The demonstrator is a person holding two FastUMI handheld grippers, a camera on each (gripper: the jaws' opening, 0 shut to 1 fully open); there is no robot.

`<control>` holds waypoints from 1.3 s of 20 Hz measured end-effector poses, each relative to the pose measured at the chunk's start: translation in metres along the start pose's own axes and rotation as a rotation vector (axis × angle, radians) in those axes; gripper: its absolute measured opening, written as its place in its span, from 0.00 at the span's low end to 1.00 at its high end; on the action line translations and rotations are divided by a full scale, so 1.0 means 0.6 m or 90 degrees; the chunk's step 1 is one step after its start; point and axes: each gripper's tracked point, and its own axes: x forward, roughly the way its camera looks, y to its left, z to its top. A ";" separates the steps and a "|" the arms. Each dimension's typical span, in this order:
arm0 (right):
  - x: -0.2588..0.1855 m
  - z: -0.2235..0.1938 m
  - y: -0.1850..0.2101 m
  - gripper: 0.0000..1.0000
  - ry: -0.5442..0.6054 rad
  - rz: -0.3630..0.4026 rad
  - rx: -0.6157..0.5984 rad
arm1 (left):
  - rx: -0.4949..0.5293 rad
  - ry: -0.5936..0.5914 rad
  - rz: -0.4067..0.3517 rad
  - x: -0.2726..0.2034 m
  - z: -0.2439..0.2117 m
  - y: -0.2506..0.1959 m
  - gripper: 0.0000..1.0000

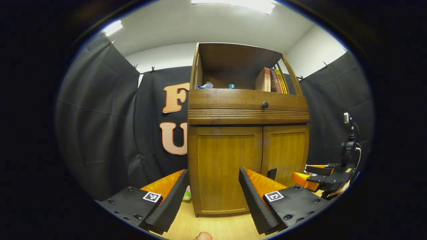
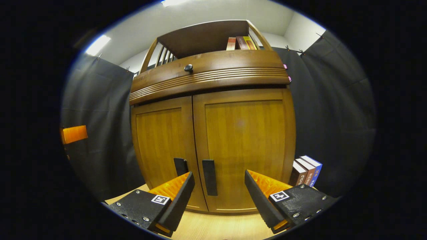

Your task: Open the right door of the double-door shoe cabinet with the right hand, and open the left door with the left hand.

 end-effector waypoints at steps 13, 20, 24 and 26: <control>0.110 -0.075 0.012 0.93 0.011 -0.006 0.027 | 0.023 -0.011 0.032 -0.005 -0.001 0.048 0.96; 0.130 -0.095 0.019 0.80 0.037 -0.006 0.031 | 0.011 -0.004 0.017 -0.009 -0.014 0.047 0.96; 0.138 -0.106 0.021 0.65 0.049 -0.005 0.039 | 0.007 -0.001 0.015 -0.009 -0.020 0.050 0.96; 0.140 -0.108 0.013 0.61 0.052 -0.018 0.028 | 0.005 0.002 0.009 -0.011 -0.024 0.047 0.97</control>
